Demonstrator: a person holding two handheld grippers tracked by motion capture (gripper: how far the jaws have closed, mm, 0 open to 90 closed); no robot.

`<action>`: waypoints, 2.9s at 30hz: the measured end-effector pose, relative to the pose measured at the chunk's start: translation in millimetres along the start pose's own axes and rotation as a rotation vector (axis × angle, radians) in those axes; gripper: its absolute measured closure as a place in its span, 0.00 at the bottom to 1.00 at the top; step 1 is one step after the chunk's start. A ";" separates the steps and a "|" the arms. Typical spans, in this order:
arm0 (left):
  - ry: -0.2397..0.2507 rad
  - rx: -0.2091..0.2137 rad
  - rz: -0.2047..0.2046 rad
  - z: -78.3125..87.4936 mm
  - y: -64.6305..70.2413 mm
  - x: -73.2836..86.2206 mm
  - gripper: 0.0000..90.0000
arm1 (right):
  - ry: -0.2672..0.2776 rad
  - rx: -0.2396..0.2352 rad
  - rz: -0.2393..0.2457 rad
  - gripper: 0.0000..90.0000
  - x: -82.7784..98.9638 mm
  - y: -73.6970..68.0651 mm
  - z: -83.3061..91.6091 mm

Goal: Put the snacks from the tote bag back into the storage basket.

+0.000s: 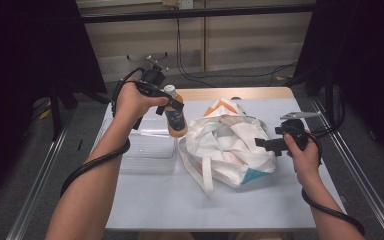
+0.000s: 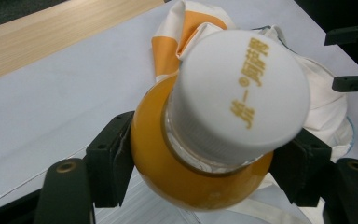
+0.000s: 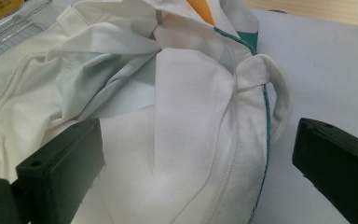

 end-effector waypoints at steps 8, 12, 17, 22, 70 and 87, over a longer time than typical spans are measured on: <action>0.000 -0.025 0.017 0.2 -10.4 2.9 0.34 | 0.003 -0.007 0.005 0.02 -1.5 -2.8 -0.2; -0.013 -0.021 0.017 -1.4 -16.0 5.2 0.34 | 0.004 -0.011 0.000 0.02 -1.2 -2.6 -0.6; -0.016 -0.038 0.015 -3.5 -21.3 6.7 0.34 | 0.006 -0.016 0.001 0.02 -1.5 -2.8 -1.8; -0.013 -0.042 0.025 -4.1 -24.1 7.6 0.34 | 0.009 -0.018 -0.002 0.02 -2.0 -3.2 -1.7; -0.044 -0.080 0.015 -22.4 -44.9 22.9 0.34 | -0.001 -0.022 0.009 0.02 -1.4 -5.4 -3.5; -0.063 -0.075 0.016 -38.9 -46.3 27.7 0.34 | -0.004 -0.029 0.010 0.02 -1.0 -5.9 -4.5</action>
Point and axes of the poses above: each handheld gripper's, and its own axes: z roughly backward along the jaws, x roughly out of its underside, y roughly to its right, the point moved 4 cm from there along -z, roughly forward along the jaws, and after that the axes turned 2 degrees about -x, right-handed, at the moved point
